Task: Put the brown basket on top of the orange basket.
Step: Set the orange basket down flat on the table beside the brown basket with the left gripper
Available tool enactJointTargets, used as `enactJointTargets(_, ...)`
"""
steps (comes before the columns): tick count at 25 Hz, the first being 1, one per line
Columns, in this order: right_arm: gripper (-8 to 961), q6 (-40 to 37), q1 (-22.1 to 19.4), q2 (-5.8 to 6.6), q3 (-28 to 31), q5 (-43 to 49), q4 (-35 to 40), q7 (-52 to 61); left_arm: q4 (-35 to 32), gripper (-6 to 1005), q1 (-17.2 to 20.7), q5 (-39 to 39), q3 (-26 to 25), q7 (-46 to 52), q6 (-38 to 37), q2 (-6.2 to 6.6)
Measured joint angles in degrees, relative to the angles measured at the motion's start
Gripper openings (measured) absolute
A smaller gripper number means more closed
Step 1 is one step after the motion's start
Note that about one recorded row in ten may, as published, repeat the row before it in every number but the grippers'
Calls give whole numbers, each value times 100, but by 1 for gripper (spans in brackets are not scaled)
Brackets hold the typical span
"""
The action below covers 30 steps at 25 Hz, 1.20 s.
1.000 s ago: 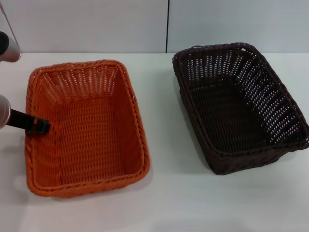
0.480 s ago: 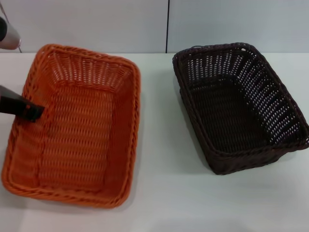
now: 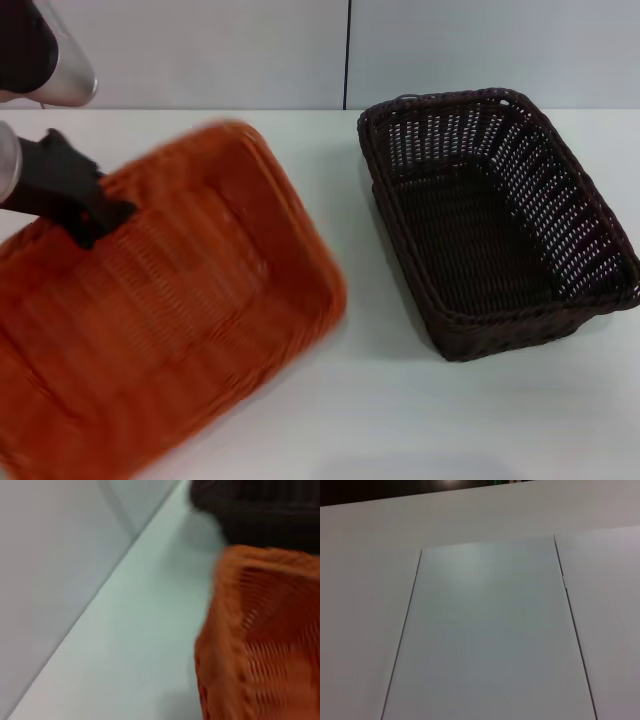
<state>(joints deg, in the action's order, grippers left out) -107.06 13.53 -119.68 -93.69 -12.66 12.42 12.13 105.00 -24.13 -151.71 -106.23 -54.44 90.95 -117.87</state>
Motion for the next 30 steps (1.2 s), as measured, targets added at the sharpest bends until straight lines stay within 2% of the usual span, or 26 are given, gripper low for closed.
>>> enactJointTargets(3, 824, 0, 0, -1, 0, 0, -6, 0, 0, 189, 0, 0, 0, 0, 0, 0)
enactJointTargets(5, 824, 0, -4, -2, 0, 0, -10, 0, -120, 171, -281, 227, -159, -408, 198, 0)
enactJointTargets(10, 824, 0, -16, -2, 0, 0, -12, 0, -542, 166, -686, 193, -161, -534, 238, -3)
enactJointTargets(22, 824, 2, -61, 15, 0, 1, -12, 0, -860, 162, -1005, 200, 201, -497, 31, -39)
enactJointTargets(30, 823, 2, -71, 24, 0, 1, -14, 0, -1514, 151, -1155, 270, 409, -511, -629, -37)
